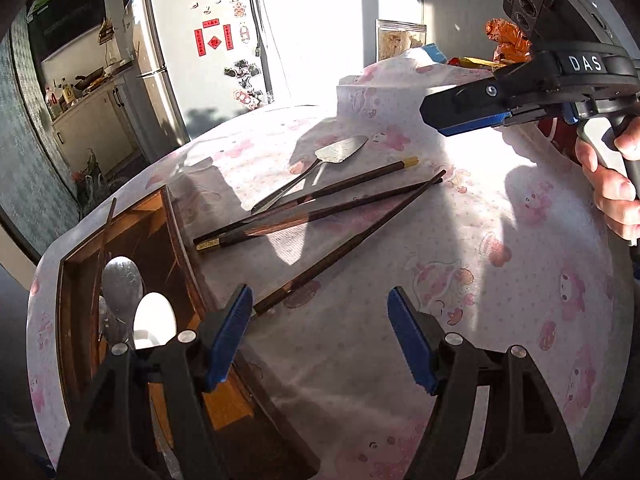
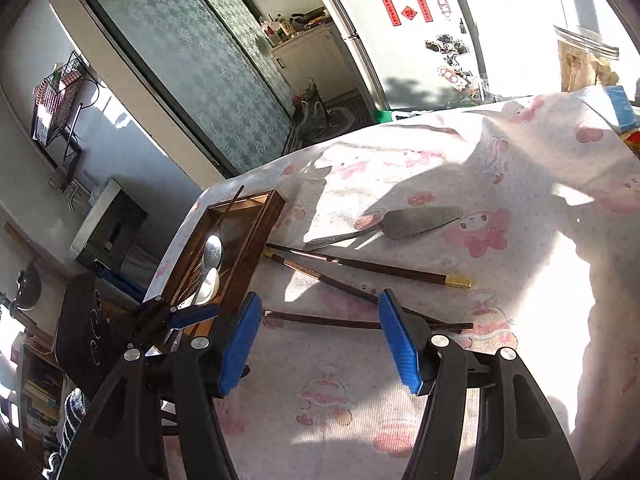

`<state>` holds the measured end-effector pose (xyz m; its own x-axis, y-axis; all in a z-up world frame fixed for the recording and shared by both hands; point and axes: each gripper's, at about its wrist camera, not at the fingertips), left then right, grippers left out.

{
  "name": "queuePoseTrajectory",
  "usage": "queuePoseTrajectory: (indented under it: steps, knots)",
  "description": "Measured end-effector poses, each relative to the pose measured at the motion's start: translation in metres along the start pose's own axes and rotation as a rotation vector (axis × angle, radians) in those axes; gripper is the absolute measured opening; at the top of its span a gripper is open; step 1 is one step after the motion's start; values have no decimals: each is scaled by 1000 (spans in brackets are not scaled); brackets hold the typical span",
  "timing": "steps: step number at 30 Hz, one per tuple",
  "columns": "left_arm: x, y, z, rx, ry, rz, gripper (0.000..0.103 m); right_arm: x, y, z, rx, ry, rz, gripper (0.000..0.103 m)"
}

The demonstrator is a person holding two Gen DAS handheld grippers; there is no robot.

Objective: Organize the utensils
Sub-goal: 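Grasp a second dark chopstick from the table with the right tool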

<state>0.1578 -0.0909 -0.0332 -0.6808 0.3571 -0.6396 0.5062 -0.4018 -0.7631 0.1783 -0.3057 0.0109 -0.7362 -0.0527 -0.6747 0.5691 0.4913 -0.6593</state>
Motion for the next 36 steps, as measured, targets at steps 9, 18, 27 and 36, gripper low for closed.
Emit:
queuePoseTrajectory:
  steps: [9, 18, 27, 36]
  knots:
    - [-23, 53, -10, 29, -82, -154, 74, 11, 3, 38, -23, 58, 9, 62]
    - [-6, 47, 13, 37, -5, -193, 26, 26, 12, 55, -21, 113, -23, 62]
    - [9, 35, 25, 77, -26, -165, 10, 51, 21, 43, -38, 194, -64, 62]
    - [3, -4, 47, 173, -57, -64, 7, 53, 38, 24, -94, 263, -60, 60]
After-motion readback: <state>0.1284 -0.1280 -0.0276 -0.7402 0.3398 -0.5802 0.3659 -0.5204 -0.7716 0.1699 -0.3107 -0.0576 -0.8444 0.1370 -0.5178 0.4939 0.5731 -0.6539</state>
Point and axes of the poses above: each gripper's, at about its wrist camera, not at the fingertips, and y roughly the way its jaws point, z to its right, x to its underside, and after that the axes turned 14 degrees about -y, right-handed
